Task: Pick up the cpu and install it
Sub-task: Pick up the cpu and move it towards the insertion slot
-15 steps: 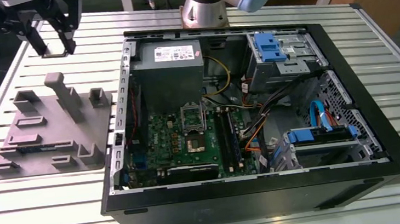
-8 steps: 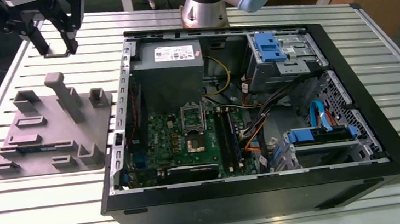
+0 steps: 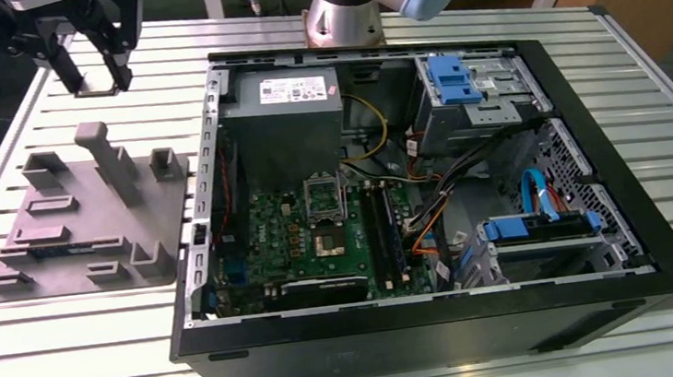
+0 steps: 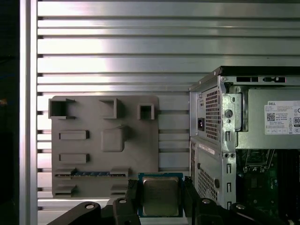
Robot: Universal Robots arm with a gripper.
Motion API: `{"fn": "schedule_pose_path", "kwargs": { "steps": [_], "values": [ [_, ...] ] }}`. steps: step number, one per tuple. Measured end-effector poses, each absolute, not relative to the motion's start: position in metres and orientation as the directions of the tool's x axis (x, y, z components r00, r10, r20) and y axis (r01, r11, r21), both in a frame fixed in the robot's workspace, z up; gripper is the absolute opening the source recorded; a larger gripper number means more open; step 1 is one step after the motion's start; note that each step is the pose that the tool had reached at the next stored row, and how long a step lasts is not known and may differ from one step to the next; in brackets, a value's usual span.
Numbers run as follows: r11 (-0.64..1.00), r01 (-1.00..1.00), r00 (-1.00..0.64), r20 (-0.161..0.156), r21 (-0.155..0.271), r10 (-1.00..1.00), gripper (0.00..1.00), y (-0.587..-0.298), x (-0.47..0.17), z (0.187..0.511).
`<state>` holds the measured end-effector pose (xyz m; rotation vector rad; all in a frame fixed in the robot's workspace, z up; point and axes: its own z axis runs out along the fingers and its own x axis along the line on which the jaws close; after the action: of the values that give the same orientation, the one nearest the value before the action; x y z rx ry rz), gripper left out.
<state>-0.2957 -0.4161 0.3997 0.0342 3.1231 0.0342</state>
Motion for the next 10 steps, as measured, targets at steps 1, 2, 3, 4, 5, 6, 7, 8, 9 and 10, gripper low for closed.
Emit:
{"fn": "schedule_pose_path", "kwargs": {
  "steps": [1, 2, 3, 4, 5, 6, 7, 8, 9, 10],
  "values": [
    [1.000, 0.022, -1.000, -0.018, 0.022, 0.022, 0.47, -0.4161, -0.2952, 0.3997],
    [1.000, 0.022, -1.000, -0.018, 0.022, 0.022, 0.47, -0.4161, -0.2948, 0.3997],
    [1.000, 0.022, -1.000, -0.018, 0.022, 0.022, 0.47, -0.4161, -0.2943, 0.3996],
    [1.000, 0.022, -1.000, -0.018, 0.022, 0.022, 0.47, -0.4161, -0.2936, 0.3996],
    [1.000, 0.022, -1.000, -0.018, 0.022, 0.022, 0.47, -0.4161, -0.2928, 0.3996],
    [1.000, 0.022, -1.000, -0.018, 0.022, 0.022, 0.47, -0.4161, -0.2919, 0.3996],
    [1.000, 0.022, -1.000, -0.018, 0.022, 0.022, 0.47, -0.4161, -0.2909, 0.3997],
    [1.000, 0.022, -1.000, -0.018, 0.022, 0.022, 0.47, -0.4161, -0.2896, 0.3996],
    [1.000, 0.022, -1.000, -0.018, 0.022, 0.022, 0.47, -0.4161, -0.2882, 0.3996],
    [1.000, 0.022, -1.000, -0.018, 0.022, 0.022, 0.47, -0.4161, -0.2865, 0.3996]
  ]
}}
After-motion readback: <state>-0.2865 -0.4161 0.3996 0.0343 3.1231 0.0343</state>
